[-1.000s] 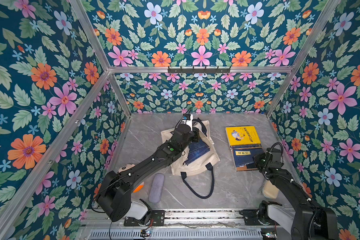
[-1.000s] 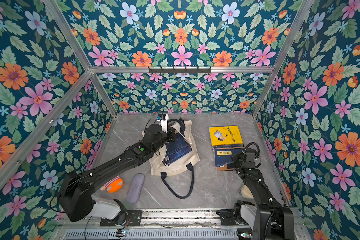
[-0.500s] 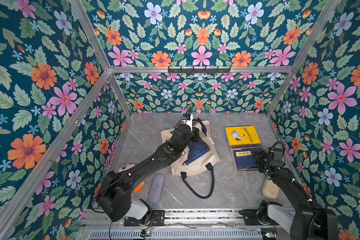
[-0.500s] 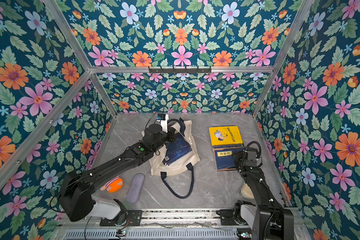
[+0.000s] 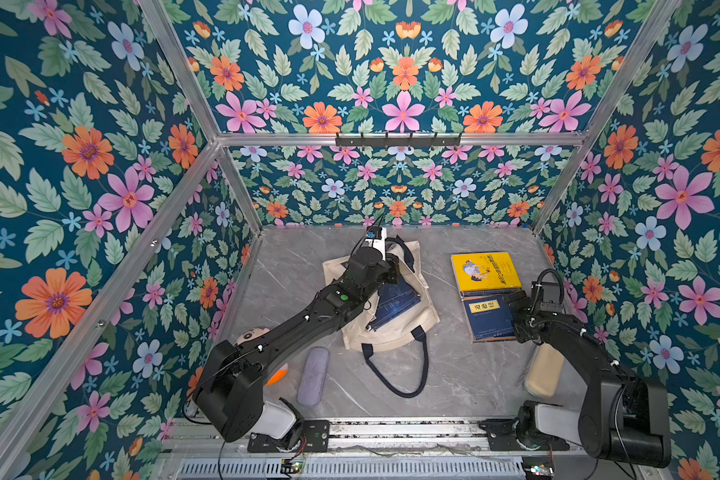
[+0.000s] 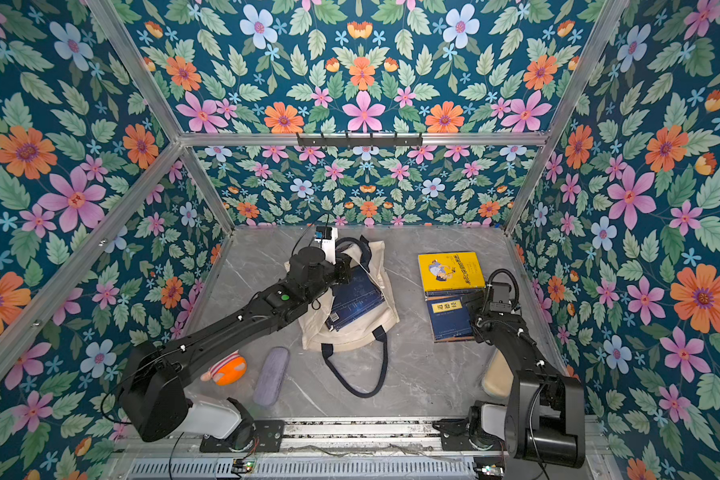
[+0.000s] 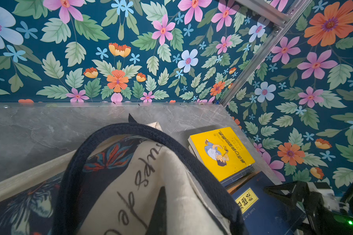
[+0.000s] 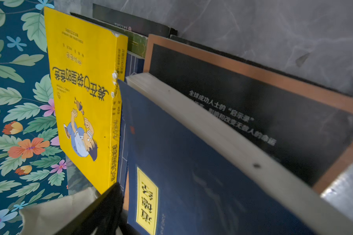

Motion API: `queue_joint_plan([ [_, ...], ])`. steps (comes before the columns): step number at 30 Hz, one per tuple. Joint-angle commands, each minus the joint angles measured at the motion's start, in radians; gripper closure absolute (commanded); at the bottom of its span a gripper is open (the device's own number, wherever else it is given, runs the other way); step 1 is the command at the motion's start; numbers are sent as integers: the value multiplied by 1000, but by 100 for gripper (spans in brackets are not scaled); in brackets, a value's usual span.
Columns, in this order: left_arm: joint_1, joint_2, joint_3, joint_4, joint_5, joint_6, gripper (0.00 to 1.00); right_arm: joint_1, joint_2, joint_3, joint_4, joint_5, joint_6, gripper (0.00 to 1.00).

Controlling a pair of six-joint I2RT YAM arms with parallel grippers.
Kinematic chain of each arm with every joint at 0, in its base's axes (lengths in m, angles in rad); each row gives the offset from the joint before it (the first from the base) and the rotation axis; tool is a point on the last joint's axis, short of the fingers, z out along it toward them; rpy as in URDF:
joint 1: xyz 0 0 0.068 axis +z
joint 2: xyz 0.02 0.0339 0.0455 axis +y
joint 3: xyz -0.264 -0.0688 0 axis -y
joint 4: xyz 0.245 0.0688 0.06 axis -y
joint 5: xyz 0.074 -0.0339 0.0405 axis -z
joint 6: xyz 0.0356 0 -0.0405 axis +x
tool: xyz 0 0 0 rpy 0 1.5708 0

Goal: Take out the books from the canvas bag
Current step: Place the book on the book.

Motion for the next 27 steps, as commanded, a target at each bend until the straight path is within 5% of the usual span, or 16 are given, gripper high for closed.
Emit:
queue_joint_plan([
  [1,1,-7,13,21,14,-8,100,-1,-17,-3,-136,59,50,2],
  [20,-1,-22,16,13,28,-39,100,-6,-260,-26,-184,60,-68,1],
  [27,1,-36,13,22,34,-53,100,253,-460,35,-240,186,-129,1],
])
